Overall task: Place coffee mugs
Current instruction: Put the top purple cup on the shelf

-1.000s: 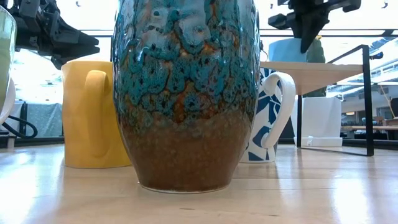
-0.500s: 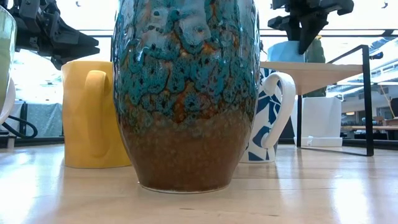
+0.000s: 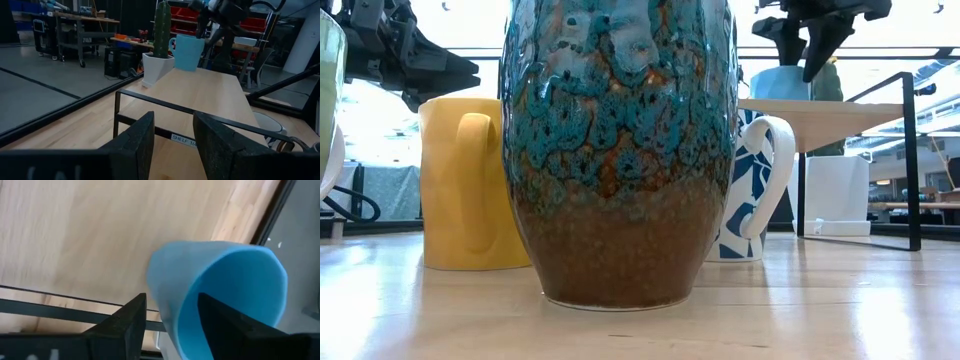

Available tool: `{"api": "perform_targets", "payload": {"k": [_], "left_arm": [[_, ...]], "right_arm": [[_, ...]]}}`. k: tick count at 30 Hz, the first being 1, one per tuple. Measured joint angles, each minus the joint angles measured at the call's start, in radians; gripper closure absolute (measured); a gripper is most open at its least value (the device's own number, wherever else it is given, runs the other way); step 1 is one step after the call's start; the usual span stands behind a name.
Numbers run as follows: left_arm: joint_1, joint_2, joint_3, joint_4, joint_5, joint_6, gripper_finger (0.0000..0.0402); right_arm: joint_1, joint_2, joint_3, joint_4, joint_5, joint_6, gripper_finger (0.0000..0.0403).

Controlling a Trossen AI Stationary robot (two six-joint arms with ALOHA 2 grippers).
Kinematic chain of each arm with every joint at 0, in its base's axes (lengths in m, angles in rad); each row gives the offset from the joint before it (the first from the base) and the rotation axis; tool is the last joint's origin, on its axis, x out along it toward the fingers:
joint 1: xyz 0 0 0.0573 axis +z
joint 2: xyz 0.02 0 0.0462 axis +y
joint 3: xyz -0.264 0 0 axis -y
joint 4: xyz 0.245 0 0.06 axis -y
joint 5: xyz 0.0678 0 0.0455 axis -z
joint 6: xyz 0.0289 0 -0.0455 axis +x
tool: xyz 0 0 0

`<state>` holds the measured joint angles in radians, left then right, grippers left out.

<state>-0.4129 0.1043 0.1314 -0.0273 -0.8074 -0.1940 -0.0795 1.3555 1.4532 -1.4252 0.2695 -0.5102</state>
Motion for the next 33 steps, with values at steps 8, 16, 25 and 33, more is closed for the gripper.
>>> {"api": "perform_targets", "payload": {"k": [8, 16, 25, 33], "left_arm": [[0.000, 0.000, 0.000, 0.000, 0.000, 0.004, 0.0260], [0.000, 0.000, 0.000, -0.006, 0.000, 0.005, 0.0260], [0.000, 0.000, 0.000, -0.010, 0.000, 0.006, 0.0260], [-0.031, 0.000, 0.000, 0.055, 0.065, 0.155, 0.0260]], "right_arm": [[0.010, -0.034, 0.000, 0.036, 0.003, 0.040, 0.0217], [0.018, -0.077, 0.000, 0.068, 0.016, 0.056, 0.0217], [0.028, -0.132, 0.000, 0.108, 0.025, 0.092, 0.0217], [0.109, -0.184, 0.000, 0.225, -0.002, 0.201, 0.0217]]}}
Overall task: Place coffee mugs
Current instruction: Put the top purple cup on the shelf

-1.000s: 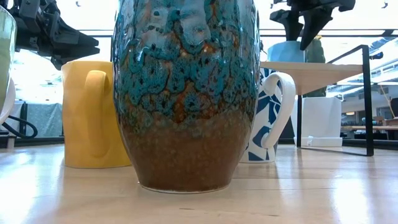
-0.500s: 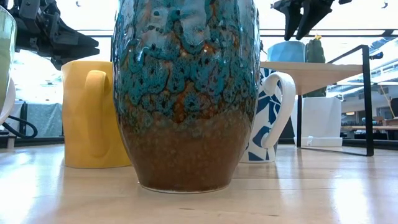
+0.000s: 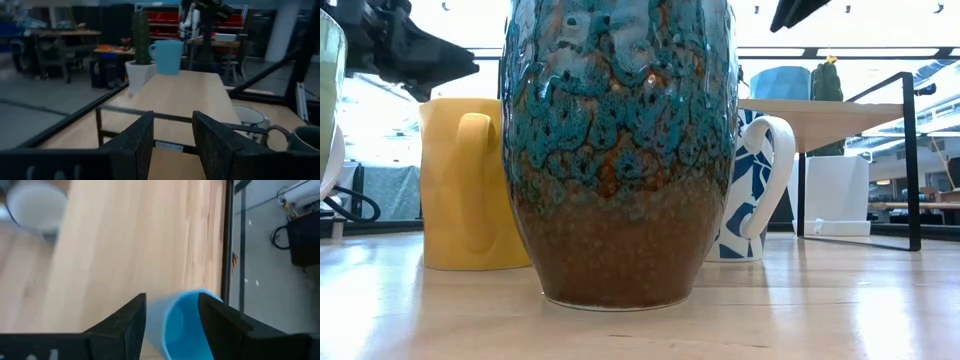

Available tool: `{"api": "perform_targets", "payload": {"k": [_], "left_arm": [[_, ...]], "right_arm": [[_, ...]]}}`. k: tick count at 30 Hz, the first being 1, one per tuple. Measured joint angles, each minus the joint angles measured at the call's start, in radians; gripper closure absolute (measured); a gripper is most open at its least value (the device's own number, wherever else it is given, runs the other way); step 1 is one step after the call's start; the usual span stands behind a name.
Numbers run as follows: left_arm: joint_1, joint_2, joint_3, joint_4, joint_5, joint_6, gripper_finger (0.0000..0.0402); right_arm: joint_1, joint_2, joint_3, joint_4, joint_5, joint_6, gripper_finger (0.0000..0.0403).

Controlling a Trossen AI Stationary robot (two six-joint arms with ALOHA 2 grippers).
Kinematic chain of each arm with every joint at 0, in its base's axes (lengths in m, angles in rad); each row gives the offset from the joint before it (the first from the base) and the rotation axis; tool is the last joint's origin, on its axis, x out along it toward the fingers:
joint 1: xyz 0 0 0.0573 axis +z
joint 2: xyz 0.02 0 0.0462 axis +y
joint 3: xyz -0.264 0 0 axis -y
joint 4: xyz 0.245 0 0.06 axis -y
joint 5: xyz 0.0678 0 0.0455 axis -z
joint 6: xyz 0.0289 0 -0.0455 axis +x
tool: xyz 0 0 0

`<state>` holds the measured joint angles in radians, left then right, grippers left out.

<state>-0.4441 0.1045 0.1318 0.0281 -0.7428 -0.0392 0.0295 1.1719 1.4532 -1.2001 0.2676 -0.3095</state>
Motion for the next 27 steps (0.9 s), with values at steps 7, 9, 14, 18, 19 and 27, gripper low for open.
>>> {"api": "perform_targets", "payload": {"k": [7, 9, 14, 18, 19, 27], "left_arm": [[-0.029, 0.001, 0.017, -0.032, -0.012, -0.063, 0.0260], [-0.039, 0.013, 0.058, -0.081, -0.007, -0.111, 0.0260], [-0.052, 0.109, 0.160, -0.203, -0.013, -0.198, 0.0260], [-0.054, 0.219, 0.272, -0.383, -0.015, -0.301, 0.0260], [-0.053, 0.244, 0.302, -0.428, -0.013, -0.323, 0.0260], [-0.053, 0.377, 0.496, -0.733, -0.012, -0.499, 0.0260]], "right_arm": [[0.090, -0.024, 0.000, 0.064, -0.001, 0.212, 0.0226], [0.113, -0.029, 0.000, 0.045, 0.020, 0.244, 0.0233], [0.146, -0.042, -0.040, 0.013, 0.049, 0.325, 0.0252], [0.149, -0.050, -0.105, 0.045, 0.045, 0.415, 0.0260], [0.151, -0.055, -0.126, 0.074, 0.037, 0.419, 0.0261], [0.193, -0.142, -0.332, 0.453, 0.050, 0.362, 0.0262]]}}
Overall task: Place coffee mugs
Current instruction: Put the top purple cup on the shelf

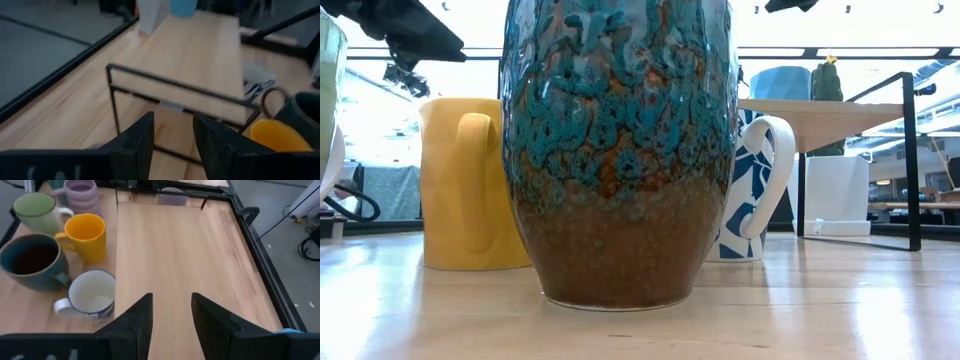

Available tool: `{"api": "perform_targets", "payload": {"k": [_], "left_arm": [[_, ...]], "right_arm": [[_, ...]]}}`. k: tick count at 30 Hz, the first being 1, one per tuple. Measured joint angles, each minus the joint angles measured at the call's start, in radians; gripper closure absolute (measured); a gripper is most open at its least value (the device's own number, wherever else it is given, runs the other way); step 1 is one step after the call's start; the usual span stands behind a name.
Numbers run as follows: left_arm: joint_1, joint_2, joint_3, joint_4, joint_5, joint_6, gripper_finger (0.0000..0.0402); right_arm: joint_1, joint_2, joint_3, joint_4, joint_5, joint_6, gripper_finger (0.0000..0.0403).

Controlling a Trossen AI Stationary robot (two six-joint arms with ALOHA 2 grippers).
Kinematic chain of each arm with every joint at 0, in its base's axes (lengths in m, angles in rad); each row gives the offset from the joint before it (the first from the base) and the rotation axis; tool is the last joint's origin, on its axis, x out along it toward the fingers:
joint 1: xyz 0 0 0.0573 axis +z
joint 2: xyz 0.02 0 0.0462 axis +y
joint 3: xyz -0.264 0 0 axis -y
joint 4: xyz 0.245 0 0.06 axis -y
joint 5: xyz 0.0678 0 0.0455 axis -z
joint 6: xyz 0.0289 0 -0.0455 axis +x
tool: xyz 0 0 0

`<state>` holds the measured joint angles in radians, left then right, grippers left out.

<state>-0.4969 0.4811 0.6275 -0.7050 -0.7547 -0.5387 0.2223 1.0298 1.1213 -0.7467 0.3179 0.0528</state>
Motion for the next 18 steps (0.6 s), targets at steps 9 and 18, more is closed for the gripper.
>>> {"api": "perform_targets", "payload": {"k": [9, 18], "left_arm": [[0.079, 0.018, 0.055, -0.111, 0.098, -0.104, 0.0260], [0.127, 0.031, 0.053, -0.121, 0.175, -0.132, 0.0260]], "right_arm": [[-0.023, -0.088, -0.143, 0.229, 0.019, -0.150, 0.0270], [-0.039, -0.149, -0.312, 0.559, -0.028, -0.240, 0.0277]]}}
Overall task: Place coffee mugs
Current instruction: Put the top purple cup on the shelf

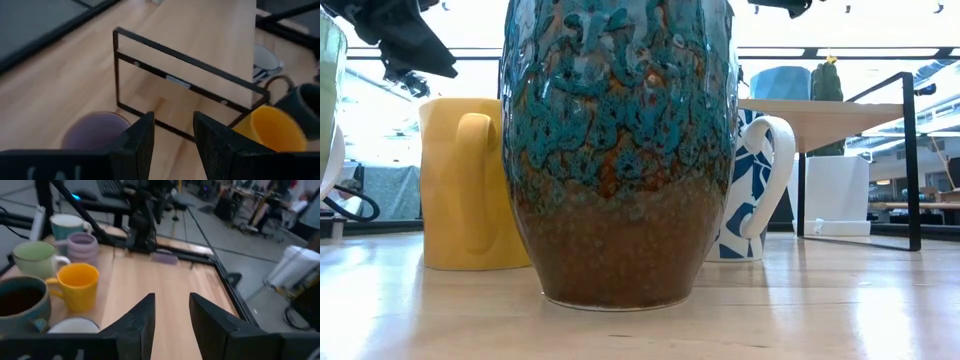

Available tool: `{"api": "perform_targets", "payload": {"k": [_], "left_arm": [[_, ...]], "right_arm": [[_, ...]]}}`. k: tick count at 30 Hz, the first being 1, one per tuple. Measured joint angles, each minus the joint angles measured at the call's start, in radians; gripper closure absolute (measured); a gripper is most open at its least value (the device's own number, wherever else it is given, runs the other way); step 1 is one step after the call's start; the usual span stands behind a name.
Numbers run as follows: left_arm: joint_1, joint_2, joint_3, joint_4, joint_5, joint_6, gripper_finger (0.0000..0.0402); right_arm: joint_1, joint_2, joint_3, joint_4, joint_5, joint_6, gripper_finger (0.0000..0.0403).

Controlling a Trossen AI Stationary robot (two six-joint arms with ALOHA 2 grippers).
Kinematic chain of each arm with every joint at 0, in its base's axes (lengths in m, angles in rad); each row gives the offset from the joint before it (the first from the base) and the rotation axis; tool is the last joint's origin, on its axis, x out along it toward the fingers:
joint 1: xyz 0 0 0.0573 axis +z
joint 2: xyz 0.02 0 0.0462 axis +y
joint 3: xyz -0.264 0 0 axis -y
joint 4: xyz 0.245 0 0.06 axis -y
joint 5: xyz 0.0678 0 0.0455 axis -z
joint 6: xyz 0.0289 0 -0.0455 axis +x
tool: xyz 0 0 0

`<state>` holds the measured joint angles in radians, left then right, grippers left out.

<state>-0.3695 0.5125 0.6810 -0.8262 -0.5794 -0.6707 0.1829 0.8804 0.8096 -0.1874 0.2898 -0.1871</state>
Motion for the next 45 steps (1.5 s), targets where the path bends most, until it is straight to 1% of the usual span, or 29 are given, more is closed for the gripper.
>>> {"api": "perform_targets", "payload": {"k": [2, 6, 10, 14, 17, 20, 24, 27, 29, 32, 36, 41, 45], "left_arm": [[0.016, 0.018, 0.011, -0.012, 0.048, -0.033, 0.0261], [0.065, 0.103, 0.058, -0.069, 0.191, -0.066, 0.0267], [0.092, 0.206, 0.113, -0.130, 0.264, -0.050, 0.0269], [0.112, 0.297, 0.157, -0.196, 0.270, -0.047, 0.0269], [0.135, 0.356, 0.162, -0.198, 0.269, -0.043, 0.0259], [0.166, 0.419, 0.162, -0.197, 0.265, -0.018, 0.0234], [0.229, 0.495, 0.162, -0.195, 0.252, -0.026, 0.0192], [0.285, 0.541, 0.162, -0.190, 0.247, -0.051, 0.0178], [0.325, 0.562, 0.162, -0.181, 0.261, -0.056, 0.0177], [0.378, 0.592, 0.162, -0.165, 0.317, -0.044, 0.0184], [0.428, 0.637, 0.162, -0.129, 0.357, 0.003, 0.0196], [0.456, 0.696, 0.162, -0.082, 0.374, 0.076, 0.0206], [0.464, 0.729, 0.162, -0.083, 0.374, 0.102, 0.0215]], "right_arm": [[0.000, 0.011, -0.005, 0.035, 0.000, 0.000, 0.0277], [0.000, 0.055, -0.006, 0.096, -0.001, 0.010, 0.0277], [0.018, 0.115, -0.006, 0.131, -0.010, 0.043, 0.0277], [0.047, 0.162, -0.006, 0.146, 0.020, 0.051, 0.0277], [0.062, 0.180, -0.006, 0.146, 0.054, 0.037, 0.0277], [0.070, 0.182, -0.006, 0.141, 0.062, 0.031, 0.0278], [0.073, 0.181, -0.024, 0.170, 0.061, 0.031, 0.0278], [0.071, 0.181, -0.060, 0.230, 0.060, 0.021, 0.0278], [0.068, 0.181, -0.076, 0.248, 0.060, 0.014, 0.0278], [0.066, 0.181, -0.077, 0.259, 0.060, 0.012, 0.0278], [0.066, 0.181, -0.077, 0.270, 0.057, 0.007, 0.0278], [0.066, 0.181, -0.076, 0.270, 0.057, 0.006, 0.0278], [0.066, 0.181, -0.076, 0.270, 0.057, 0.008, 0.0278]]}}
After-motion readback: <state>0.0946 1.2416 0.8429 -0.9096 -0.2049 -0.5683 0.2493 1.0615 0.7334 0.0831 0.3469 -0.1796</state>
